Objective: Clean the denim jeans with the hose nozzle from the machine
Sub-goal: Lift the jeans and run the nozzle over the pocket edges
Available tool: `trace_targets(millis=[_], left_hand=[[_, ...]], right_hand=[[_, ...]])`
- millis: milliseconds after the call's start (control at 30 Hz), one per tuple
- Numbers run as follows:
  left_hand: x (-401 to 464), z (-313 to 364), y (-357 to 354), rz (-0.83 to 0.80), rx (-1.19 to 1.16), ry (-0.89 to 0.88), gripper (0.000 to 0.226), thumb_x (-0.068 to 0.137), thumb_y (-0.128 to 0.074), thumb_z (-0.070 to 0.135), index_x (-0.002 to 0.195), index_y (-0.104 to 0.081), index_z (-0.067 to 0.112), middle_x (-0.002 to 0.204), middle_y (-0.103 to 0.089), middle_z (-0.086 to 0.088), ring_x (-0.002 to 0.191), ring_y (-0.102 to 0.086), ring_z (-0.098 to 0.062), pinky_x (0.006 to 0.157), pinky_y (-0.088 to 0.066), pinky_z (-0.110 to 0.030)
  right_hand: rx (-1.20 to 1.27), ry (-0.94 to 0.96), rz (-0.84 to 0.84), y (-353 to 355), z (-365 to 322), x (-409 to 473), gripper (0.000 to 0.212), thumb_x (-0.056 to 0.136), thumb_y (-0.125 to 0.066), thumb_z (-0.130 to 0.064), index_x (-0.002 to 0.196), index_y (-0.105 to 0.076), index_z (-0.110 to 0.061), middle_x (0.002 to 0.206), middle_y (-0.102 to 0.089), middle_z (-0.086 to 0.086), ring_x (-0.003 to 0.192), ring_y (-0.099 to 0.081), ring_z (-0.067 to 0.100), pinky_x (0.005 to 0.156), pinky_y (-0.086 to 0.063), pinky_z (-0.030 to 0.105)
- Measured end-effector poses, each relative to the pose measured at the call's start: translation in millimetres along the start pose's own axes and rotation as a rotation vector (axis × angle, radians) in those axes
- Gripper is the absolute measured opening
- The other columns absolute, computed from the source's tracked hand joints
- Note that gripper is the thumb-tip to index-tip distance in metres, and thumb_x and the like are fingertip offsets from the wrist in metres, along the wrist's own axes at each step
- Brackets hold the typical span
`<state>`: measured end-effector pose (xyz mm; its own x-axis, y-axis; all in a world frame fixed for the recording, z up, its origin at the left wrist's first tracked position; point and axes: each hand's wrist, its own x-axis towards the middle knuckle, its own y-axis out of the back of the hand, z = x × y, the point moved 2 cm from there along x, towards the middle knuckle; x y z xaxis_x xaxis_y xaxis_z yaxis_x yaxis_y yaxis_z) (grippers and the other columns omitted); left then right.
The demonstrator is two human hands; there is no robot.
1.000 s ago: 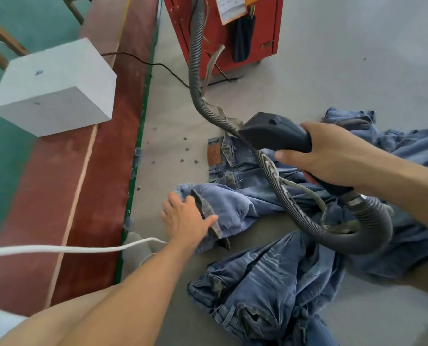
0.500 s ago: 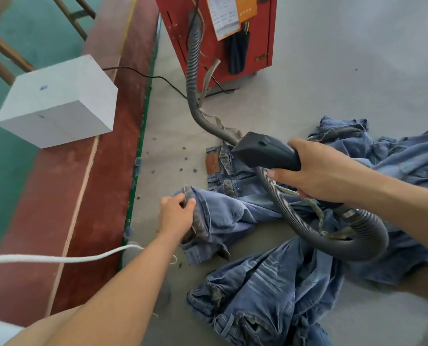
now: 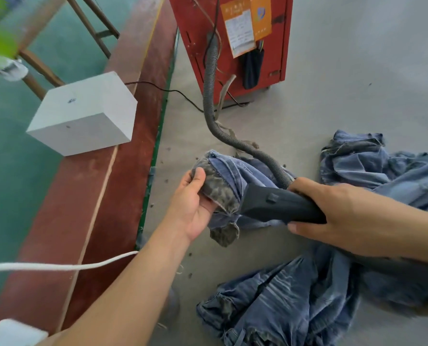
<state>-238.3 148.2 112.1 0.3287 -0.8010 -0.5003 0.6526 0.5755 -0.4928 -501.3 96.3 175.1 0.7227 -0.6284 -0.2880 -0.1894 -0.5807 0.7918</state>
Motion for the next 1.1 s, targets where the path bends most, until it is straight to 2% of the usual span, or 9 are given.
trace_targets(millis=[167, 333, 433, 533, 700, 800, 867, 1000, 1100], left_hand=[[-3.4, -6.6, -12.3, -0.067, 0.011, 0.050, 0.016, 0.108, -0.047, 0.024, 0.112, -0.060, 0.016, 0.109, -0.077, -0.015, 0.093, -0.077, -0.030, 0.069, -0.062, -0.048], [-7.1, -16.4, -15.5, -0.162, 0.121, 0.067, 0.032, 0.108, -0.046, 0.025, 0.094, -0.074, 0.022, 0.111, -0.076, -0.011, 0.096, -0.076, -0.024, 0.073, -0.062, -0.045], [-8.1, -13.6, -17.0, -0.183, 0.140, 0.032, 0.037, 0.109, -0.045, 0.026, 0.089, -0.077, 0.025, 0.108, -0.076, -0.008, 0.093, -0.075, -0.022, 0.072, -0.061, -0.044], [-7.1, -13.4, -17.0, -0.171, 0.242, -0.007, 0.029, 0.110, -0.043, 0.026, 0.096, -0.067, 0.022, 0.102, -0.075, -0.006, 0.088, -0.070, -0.020, 0.067, -0.060, -0.041], [-12.7, -24.3, -21.0, -0.234, 0.430, -0.034, 0.028, 0.109, -0.044, 0.029, 0.105, -0.072, 0.030, 0.114, -0.074, -0.003, 0.105, -0.068, -0.018, 0.092, -0.055, -0.047], [-16.4, -21.9, -22.1, -0.247, 0.510, -0.072, 0.029, 0.108, -0.046, 0.030, 0.105, -0.074, 0.036, 0.118, -0.073, -0.002, 0.109, -0.066, -0.018, 0.099, -0.053, -0.045], [-14.4, -17.5, -19.9, -0.227, 0.480, -0.077, 0.028, 0.109, -0.044, 0.028, 0.107, -0.072, 0.031, 0.118, -0.072, -0.005, 0.111, -0.065, -0.021, 0.101, -0.052, -0.049], [-11.9, -7.7, -17.9, -0.236, 0.360, -0.009, 0.024, 0.110, -0.039, 0.026, 0.117, -0.058, 0.015, 0.119, -0.071, -0.007, 0.105, -0.069, -0.019, 0.080, -0.059, -0.038], [-9.2, -8.4, -16.2, -0.224, 0.307, 0.021, 0.022, 0.111, -0.038, 0.028, 0.112, -0.057, 0.016, 0.116, -0.072, -0.008, 0.100, -0.072, -0.021, 0.075, -0.061, -0.039]], right_hand=[[0.037, -0.039, 0.077, 4.0, -12.4, 25.5, 0.029, 0.090, -0.066, -0.059, 0.102, -0.047, -0.041, 0.078, -0.065, -0.011, 0.064, -0.062, 0.004, 0.053, -0.044, 0.021], [0.168, -0.112, 0.285, 26.9, -15.0, 48.2, 0.027, 0.094, -0.068, -0.046, 0.107, -0.053, -0.027, 0.076, -0.063, -0.005, 0.063, -0.061, 0.010, 0.054, -0.043, 0.028], [0.130, -0.099, 0.206, 44.4, -10.5, 39.8, 0.020, 0.090, -0.070, -0.045, 0.095, -0.053, -0.035, 0.066, -0.065, -0.007, 0.055, -0.062, 0.002, 0.047, -0.040, 0.019], [0.034, -0.069, 0.032, 43.2, -17.3, 28.8, 0.020, 0.088, -0.072, -0.046, 0.088, -0.053, -0.039, 0.074, -0.066, -0.025, 0.058, -0.062, -0.006, 0.051, -0.043, 0.011], [0.272, -0.156, 0.115, 42.1, -19.1, 50.3, 0.016, 0.090, -0.074, -0.035, 0.092, -0.060, -0.029, 0.057, -0.064, -0.005, 0.041, -0.056, 0.004, 0.044, -0.046, 0.022], [0.594, -0.302, 0.071, 49.8, -13.3, 58.6, 0.013, 0.094, -0.075, -0.026, 0.099, -0.065, -0.020, 0.058, -0.061, -0.001, 0.044, -0.055, 0.013, 0.047, -0.051, 0.030], [0.648, -0.303, 0.012, 56.3, -9.4, 55.9, 0.014, 0.094, -0.076, -0.025, 0.102, -0.066, -0.019, 0.061, -0.060, 0.002, 0.047, -0.054, 0.016, 0.047, -0.051, 0.030], [0.515, -0.259, -0.113, 58.0, -10.2, 47.9, 0.018, 0.091, -0.078, -0.029, 0.102, -0.066, -0.020, 0.060, -0.063, 0.000, 0.049, -0.058, 0.017, 0.048, -0.052, 0.030], [0.506, -0.260, 0.045, 46.1, -10.7, 54.2, 0.015, 0.092, -0.077, -0.030, 0.100, -0.066, -0.023, 0.061, -0.064, -0.001, 0.046, -0.058, 0.013, 0.049, -0.052, 0.031]])
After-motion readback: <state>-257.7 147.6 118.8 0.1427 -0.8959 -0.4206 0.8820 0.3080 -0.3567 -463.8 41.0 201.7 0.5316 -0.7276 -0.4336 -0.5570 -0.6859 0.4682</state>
